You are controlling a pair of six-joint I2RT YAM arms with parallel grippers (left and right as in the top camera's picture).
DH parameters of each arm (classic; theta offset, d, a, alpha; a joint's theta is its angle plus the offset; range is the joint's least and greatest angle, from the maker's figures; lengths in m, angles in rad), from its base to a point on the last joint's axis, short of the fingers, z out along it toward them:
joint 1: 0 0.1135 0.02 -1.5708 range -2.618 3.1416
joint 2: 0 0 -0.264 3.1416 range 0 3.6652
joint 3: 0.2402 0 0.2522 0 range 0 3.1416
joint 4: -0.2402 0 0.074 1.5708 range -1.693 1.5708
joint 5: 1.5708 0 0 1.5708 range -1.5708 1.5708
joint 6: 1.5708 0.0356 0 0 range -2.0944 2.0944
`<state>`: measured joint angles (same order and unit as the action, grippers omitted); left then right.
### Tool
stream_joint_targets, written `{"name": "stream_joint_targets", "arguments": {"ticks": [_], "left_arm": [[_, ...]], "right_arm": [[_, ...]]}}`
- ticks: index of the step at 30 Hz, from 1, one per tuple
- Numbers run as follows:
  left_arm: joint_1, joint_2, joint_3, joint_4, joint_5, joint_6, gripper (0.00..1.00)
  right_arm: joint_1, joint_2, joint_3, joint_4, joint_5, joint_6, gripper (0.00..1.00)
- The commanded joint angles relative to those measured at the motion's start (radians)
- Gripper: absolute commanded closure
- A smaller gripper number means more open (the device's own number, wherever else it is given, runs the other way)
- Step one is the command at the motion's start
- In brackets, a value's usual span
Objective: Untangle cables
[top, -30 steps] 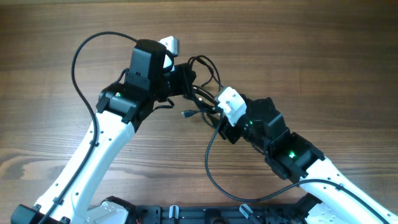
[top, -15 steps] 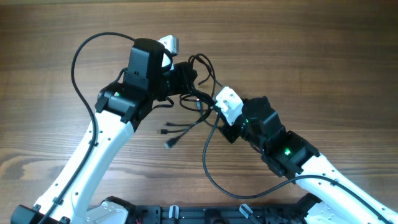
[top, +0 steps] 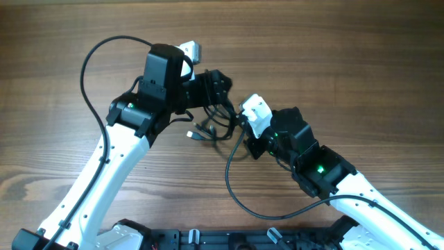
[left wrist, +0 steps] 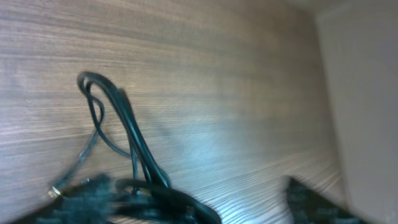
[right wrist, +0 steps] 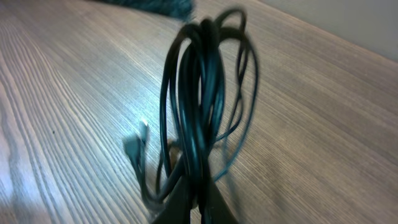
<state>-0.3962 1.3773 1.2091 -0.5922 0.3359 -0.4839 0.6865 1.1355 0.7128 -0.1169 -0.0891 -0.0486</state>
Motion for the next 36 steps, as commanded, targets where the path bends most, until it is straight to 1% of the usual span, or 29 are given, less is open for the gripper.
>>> {"name": "stream_joint_targets", "arguments": {"ticks": [1,6,7,9,10,11,15,16,19,24,26,29,32,36], "left_arm": [[0.002,0.003,0.008,-0.049,-0.002,0.237,0.00],[0.002,0.003,0.008,-0.071,-0.093,0.246,0.00],[0.002,0.003,0.008,-0.072,-0.104,0.260,0.00],[0.002,0.003,0.008,-0.086,-0.116,0.342,0.00],[0.002,0.003,0.008,-0.095,-0.130,0.360,0.00],[0.002,0.003,0.008,-0.110,-0.169,0.379,0.00],[0.002,0.003,0.008,-0.175,-0.298,0.386,0.00],[0.002,0.003,0.006,-0.188,-0.301,0.411,0.00],[0.002,0.008,-0.001,-0.241,-0.300,0.538,0.00],[0.002,0.013,-0.001,-0.251,-0.300,0.613,0.00],[0.002,0.013,-0.001,-0.250,-0.299,0.635,0.00],[0.002,0.013,-0.001,-0.250,-0.278,0.636,0.00],[0.002,0.013,-0.001,-0.234,-0.266,0.638,0.00],[0.002,0.013,-0.001,-0.194,-0.239,0.646,0.00]], "right_arm": [[0.002,0.005,0.005,0.011,-0.024,0.084,0.95],[0.002,0.005,0.005,0.007,-0.050,0.111,0.95],[0.002,0.005,0.005,0.004,-0.056,0.113,0.95],[0.002,0.005,0.005,0.001,-0.069,0.121,0.96],[0.002,0.005,0.005,0.000,-0.069,0.129,0.95],[0.002,0.005,0.005,0.000,-0.069,0.129,0.96],[0.002,0.005,0.005,0.000,-0.069,0.129,0.96],[0.002,0.005,0.005,0.000,-0.069,0.130,0.95],[0.002,0.005,0.005,0.000,-0.070,0.131,0.95],[0.002,0.005,0.005,0.014,-0.119,0.130,0.96],[0.002,0.004,0.005,0.029,-0.137,0.147,0.96],[0.001,0.003,0.005,0.064,-0.158,0.213,0.96],[-0.003,0.003,0.005,0.127,-0.235,0.237,0.95],[-0.003,0.003,0.005,0.157,-0.256,0.258,0.96]]}}
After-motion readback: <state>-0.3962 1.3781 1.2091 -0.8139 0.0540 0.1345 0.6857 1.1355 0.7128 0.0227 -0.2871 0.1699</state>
